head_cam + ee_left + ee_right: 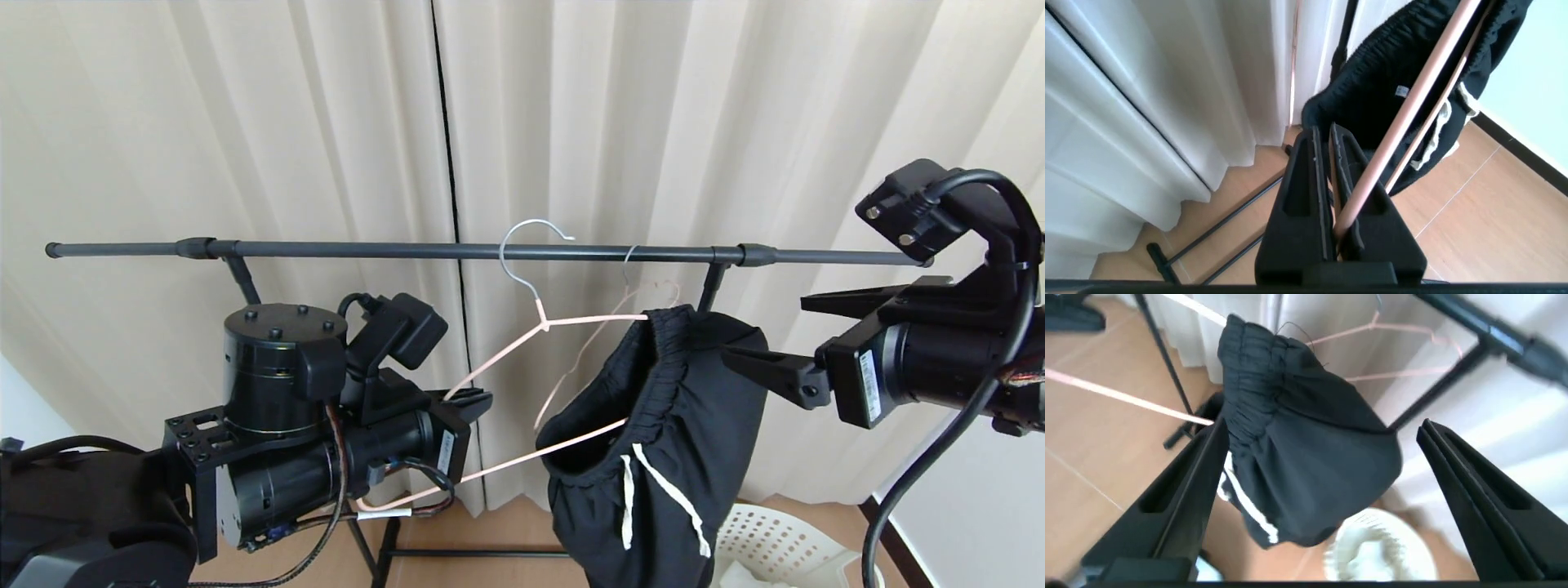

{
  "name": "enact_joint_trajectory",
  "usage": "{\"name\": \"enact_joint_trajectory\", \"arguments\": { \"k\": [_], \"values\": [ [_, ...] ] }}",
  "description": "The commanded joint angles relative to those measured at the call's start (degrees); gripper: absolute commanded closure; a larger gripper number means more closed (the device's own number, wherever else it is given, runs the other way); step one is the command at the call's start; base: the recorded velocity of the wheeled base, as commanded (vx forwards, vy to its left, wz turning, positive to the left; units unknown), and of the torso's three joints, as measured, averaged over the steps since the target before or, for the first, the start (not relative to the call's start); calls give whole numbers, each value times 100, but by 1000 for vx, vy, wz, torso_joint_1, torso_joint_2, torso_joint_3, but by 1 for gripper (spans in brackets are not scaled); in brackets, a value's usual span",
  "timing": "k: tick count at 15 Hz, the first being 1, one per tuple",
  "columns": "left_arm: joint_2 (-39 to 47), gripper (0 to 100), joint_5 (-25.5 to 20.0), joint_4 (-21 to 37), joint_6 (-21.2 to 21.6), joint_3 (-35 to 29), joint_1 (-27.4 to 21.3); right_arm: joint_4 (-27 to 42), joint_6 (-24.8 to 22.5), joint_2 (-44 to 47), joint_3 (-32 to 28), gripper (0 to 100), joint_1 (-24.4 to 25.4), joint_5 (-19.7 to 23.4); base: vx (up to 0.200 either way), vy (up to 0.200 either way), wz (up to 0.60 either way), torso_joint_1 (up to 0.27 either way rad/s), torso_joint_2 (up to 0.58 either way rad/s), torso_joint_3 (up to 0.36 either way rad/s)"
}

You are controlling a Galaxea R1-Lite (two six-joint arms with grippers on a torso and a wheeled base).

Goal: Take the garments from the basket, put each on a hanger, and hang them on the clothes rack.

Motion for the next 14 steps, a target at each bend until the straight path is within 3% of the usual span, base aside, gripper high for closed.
{"name": "enact_joint_trajectory", "arguments": {
  "k": [1,4,6,7,8,9,10,11,12,14],
  "values": [
    [-2,100,1,-1,-1,-5,-14,8,127,132,59,0,317,-201,0,0,0,0,0,0],
    [-11,100,1,-1,8,48,-14,26,-646,-97,138,0,273,-26,0,0,0,0,0,0],
    [-46,100,-8,-1,34,83,-14,219,-1797,-158,59,0,-412,1073,0,0,0,0,0,0],
    [-46,100,-17,-1,34,92,-14,325,-2149,-141,-11,0,-658,1460,0,0,0,0,0,0],
    [-55,100,-17,-1,43,109,-23,659,-2905,0,-266,0,-1186,2312,0,0,0,0,0,0],
    [-55,100,-17,-1,43,109,-23,694,-2940,9,-284,0,-1212,2356,0,0,0,0,0,0],
    [-90,100,-61,-1,60,127,-23,1300,-3669,360,-776,0,-1687,2980,0,0,0,0,0,0],
    [-99,100,-87,-1,87,162,-32,1836,-4109,659,-1216,0,-1942,3402,0,0,0,0,0,0],
    [-108,100,-149,-1,131,162,-32,2144,-4346,826,-1479,0,-2082,3666,0,0,0,0,0,0],
    [-222,100,-421,-1,359,259,-32,3506,-5243,1608,-2833,0,-2495,4193,0,0,0,0,0,0]
  ]
}}
